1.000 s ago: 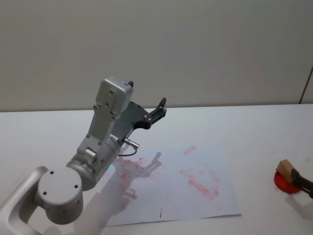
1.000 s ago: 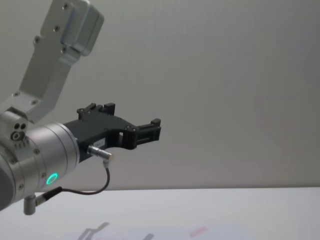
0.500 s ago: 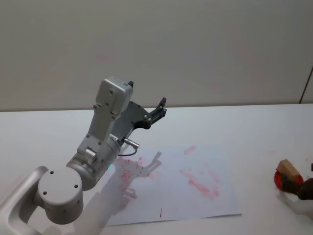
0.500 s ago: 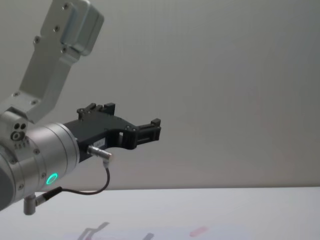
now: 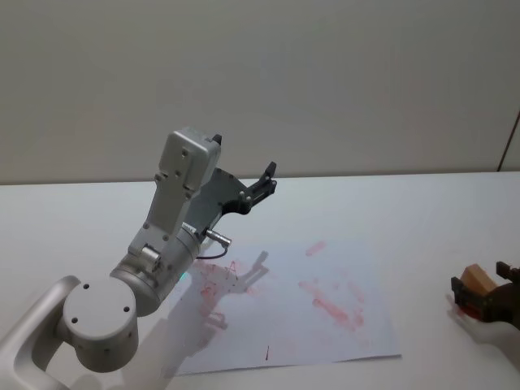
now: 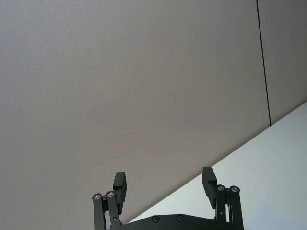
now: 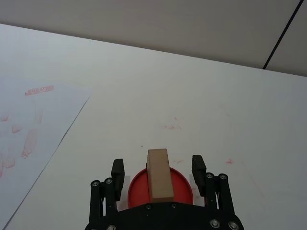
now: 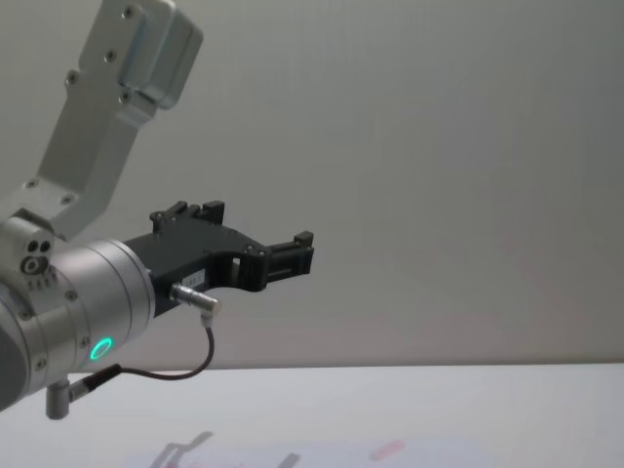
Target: Use the one hand to pick up the stamp and affix it onto the A4 paper.
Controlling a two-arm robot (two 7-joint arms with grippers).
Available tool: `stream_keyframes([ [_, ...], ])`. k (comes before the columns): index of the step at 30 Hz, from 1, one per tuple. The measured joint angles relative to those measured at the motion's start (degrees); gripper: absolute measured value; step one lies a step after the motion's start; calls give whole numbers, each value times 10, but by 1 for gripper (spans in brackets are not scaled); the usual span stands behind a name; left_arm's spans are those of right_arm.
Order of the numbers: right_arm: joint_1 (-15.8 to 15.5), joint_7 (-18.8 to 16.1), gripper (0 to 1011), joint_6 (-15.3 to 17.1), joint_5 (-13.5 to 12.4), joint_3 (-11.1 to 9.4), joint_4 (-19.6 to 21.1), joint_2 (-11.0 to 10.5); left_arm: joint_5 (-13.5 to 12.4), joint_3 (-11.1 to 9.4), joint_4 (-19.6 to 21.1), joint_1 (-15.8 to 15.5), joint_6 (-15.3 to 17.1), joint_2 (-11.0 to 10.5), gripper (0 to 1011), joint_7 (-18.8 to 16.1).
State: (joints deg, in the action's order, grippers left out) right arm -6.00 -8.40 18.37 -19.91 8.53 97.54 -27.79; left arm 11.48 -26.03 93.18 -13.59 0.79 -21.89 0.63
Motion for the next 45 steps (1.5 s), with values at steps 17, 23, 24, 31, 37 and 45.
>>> stream_keyframes([
  [17, 15, -11, 402, -1, 13, 6, -13, 8, 0, 0, 0, 0, 0, 0, 1001, 0],
  [23, 17, -12, 222, -1, 15, 6, -15, 9, 0, 0, 0, 0, 0, 0, 1001, 0],
  [24, 17, -12, 216, -1, 15, 6, -15, 9, 0, 0, 0, 0, 0, 0, 1001, 0],
  [31, 16, -11, 216, -5, 17, 6, -14, 8, 0, 0, 0, 0, 0, 0, 1001, 0],
  [37, 18, -12, 216, -18, 20, 5, -7, 9, 0, 0, 0, 0, 0, 0, 1001, 0],
  [45, 37, -39, 216, -39, 20, 11, 4, 21, 0, 0, 0, 0, 0, 0, 1001, 0],
])
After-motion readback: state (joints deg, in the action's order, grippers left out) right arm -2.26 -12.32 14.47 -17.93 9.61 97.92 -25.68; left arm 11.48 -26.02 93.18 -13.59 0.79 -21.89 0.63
